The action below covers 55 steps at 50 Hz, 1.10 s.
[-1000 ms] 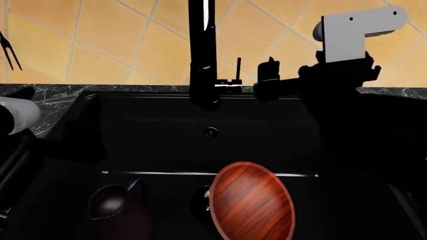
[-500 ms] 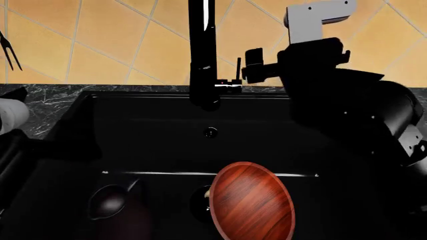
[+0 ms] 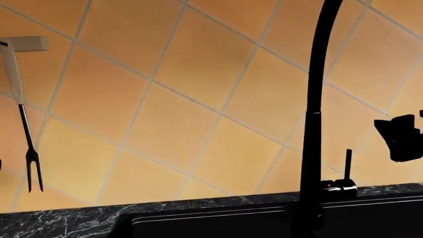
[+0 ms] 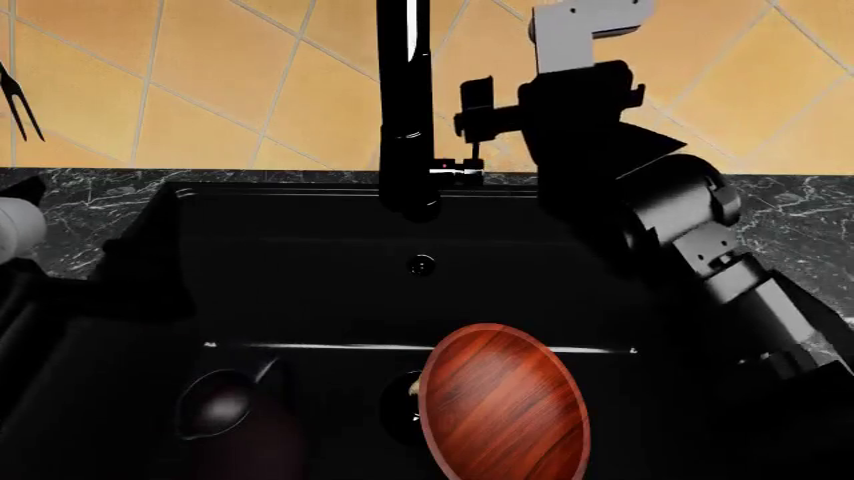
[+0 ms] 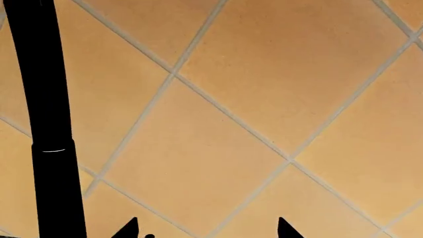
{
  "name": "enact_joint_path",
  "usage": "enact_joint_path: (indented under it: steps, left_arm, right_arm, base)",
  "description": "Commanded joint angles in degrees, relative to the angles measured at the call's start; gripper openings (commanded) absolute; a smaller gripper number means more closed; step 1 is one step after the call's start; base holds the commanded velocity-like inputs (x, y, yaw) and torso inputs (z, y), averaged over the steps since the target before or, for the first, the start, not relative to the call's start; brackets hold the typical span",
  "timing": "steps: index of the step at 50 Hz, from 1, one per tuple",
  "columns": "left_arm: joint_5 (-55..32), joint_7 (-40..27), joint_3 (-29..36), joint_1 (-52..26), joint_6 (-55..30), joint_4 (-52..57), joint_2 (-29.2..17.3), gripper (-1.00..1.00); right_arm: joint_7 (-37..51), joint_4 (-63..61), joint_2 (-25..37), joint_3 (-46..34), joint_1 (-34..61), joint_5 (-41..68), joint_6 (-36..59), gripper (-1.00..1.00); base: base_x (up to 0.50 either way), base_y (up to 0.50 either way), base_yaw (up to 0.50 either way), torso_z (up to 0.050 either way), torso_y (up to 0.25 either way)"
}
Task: Pick the bowl and pitcher and place them in the sink. Then turn on the water.
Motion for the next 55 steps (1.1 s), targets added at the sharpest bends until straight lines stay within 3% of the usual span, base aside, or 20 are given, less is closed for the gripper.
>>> enact_joint_path:
  steps: [1,18,29,55]
  left_arm:
    - [0.6,0.7,-0.5,0.8,0.2,-0.7,0.1,1.0]
    - [0.5,0.9,-1.6,1.7,0.4,-0.8,-0.1,1.0]
    - [1.2,1.6,-2.7,3.5,0.7,-0.8,0.3,1.0]
    - [2.1,2.1,-4.1,5.2,1.4,-1.1,1.2,1.0]
  right_arm:
    - [-5.9,13.2,-5.3,-1.1,1.6,-3.4,-6.7,1.0]
    - [-13.0,33.9,-12.6,-2.0,4.3,-6.1,-14.7,1.0]
    - [-14.0,36.7,-13.9,-5.1,4.4,-4.0,-16.4,1.0]
    - [-13.3,40.2,-14.0,-22.8,5.1,13.6,-21.2,1.0]
  base:
    - [0.0,0.0,0.0,0.0,0.0]
    - [0.0,0.0,0.0,0.0,0.0]
    - [0.0,0.0,0.0,0.0,0.0]
    - [0.0,0.0,0.0,0.0,0.0]
